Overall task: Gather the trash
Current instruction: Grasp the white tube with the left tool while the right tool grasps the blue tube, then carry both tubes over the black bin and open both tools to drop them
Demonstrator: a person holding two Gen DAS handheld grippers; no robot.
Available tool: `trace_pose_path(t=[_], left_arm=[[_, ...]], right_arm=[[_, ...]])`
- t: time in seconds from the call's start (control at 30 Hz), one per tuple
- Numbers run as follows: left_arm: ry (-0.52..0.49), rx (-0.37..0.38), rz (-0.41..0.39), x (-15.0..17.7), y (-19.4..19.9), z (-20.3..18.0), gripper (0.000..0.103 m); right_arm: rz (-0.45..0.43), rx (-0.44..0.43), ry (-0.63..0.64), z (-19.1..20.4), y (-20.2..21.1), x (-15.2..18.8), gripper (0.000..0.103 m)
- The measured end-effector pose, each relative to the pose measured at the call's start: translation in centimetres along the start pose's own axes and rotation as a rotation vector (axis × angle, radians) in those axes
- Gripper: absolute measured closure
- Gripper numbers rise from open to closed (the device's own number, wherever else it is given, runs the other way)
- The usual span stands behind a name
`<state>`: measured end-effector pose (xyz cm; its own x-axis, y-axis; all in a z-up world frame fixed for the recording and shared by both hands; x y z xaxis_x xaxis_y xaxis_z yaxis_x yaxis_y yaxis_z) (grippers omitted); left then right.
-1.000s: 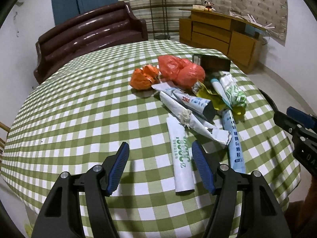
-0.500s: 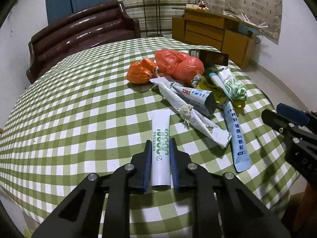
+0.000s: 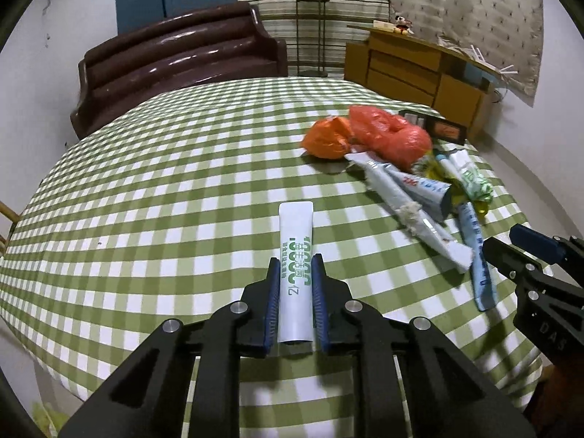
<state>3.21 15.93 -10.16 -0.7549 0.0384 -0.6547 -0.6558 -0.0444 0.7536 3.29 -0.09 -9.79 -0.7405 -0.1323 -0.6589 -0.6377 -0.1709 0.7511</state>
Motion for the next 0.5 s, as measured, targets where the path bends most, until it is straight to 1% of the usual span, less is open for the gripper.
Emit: trace_pose_path(t=[0.23, 0.3, 0.33, 0.37, 0.43, 0.5], left_arm=[[0.02, -0.004, 0.008, 0.47, 0.03, 0.98, 0.085], [0.022, -0.002, 0.008, 0.47, 0.04, 0.97, 0.085], [0.021, -0.001, 0.008, 0.46, -0.03, 0.91, 0.085], [0.021, -0.001, 0.009, 0.45, -0.07, 0.86, 0.085], [0.019, -0.001, 0.011, 0.33, -0.19, 0.7, 0.085], [0.019, -0.002, 0.009, 0.28, -0.21, 0.72, 0.085]], right_arm=[[0.038, -0.002, 0.007, 0.67, -1.16, 0.35, 0.062], [0.036, 0.005, 0.014, 0.66, -1.12, 0.42, 0.065], [0.035, 0.006, 0.016, 0.64, -1.08, 0.44, 0.07], [0.034, 0.003, 0.016, 0.63, -1.05, 0.47, 0.077], [0.034, -0.011, 0.013, 0.63, -0.98, 0.56, 0.085], [0.033, -0.011, 0.021, 0.72, -1.0, 0.62, 0.085]])
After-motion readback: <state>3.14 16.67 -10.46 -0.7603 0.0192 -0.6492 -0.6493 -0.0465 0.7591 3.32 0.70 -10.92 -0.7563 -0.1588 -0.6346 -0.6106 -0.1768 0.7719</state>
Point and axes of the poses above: each gripper's, at about its wrist camera, not at the fingertips, and y roughly against the way its jaws point, z to its left, x to its underside, the point moved 6 cm from there along -y, roughly the way its jaws point, and after that the axes turned 4 degrees about -x, right-handed, at the moved point
